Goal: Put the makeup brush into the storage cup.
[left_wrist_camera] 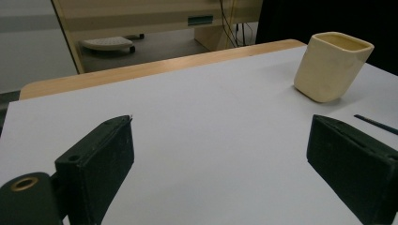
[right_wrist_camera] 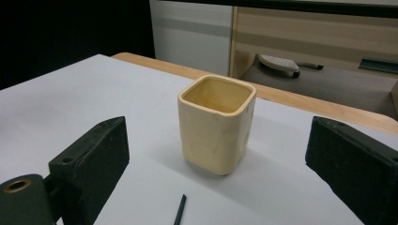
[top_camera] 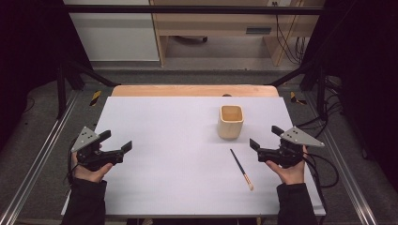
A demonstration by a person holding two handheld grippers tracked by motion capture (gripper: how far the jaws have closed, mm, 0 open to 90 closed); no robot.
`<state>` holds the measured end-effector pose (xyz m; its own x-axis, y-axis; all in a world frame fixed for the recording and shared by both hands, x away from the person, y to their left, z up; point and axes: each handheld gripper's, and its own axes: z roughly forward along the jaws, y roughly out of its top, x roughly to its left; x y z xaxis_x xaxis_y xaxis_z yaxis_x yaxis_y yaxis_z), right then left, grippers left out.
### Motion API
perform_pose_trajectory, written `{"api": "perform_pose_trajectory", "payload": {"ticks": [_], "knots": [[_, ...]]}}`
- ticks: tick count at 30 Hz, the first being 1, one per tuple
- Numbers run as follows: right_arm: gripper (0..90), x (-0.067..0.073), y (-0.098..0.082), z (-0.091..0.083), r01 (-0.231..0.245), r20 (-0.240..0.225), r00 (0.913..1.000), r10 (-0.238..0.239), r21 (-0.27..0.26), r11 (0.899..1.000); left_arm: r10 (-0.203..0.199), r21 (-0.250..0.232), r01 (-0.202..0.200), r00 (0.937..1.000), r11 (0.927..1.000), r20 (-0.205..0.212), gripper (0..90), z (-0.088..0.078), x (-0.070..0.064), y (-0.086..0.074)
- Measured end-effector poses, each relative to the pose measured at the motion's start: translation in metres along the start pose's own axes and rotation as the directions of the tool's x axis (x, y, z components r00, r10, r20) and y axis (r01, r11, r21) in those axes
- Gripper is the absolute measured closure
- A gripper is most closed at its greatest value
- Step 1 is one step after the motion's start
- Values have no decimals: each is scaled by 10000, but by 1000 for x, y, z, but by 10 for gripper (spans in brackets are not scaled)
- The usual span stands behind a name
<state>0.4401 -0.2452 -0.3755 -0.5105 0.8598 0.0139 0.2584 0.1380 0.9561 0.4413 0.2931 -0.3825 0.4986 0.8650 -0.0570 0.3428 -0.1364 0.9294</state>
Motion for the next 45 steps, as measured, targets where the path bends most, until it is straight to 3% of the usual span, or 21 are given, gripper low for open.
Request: {"api": "perform_pose_trajectory", "payload": {"ticks": [5,16,22,31,37,40,45], "knots": [[74,-1,1,-3,-98,-26,9999,98,-119,9999,36,138,-36,10000,9999,-2,73,2,-1,-2],[86,3,2,2,-154,137,9998,150,284,9995,-24,280,23,10000,9996,25,76,6,-1,-7],[89,9,6,4,123,153,9998,-129,375,9992,7,363,-7,10000,9993,22,76,8,-2,-8],[110,21,13,14,345,289,9989,-378,1092,9934,-33,569,37,10000,9984,-71,75,11,0,-12],[140,30,14,27,589,347,9971,-677,2109,9757,1,638,7,9999,9980,-120,75,12,0,-14],[156,35,14,32,802,344,9953,-909,2368,9682,9,602,-2,9999,9982,-124,76,12,0,-13],[166,43,10,40,1007,259,9930,-1149,3195,9422,32,652,-22,9999,9979,-151,77,13,0,-14]]}}
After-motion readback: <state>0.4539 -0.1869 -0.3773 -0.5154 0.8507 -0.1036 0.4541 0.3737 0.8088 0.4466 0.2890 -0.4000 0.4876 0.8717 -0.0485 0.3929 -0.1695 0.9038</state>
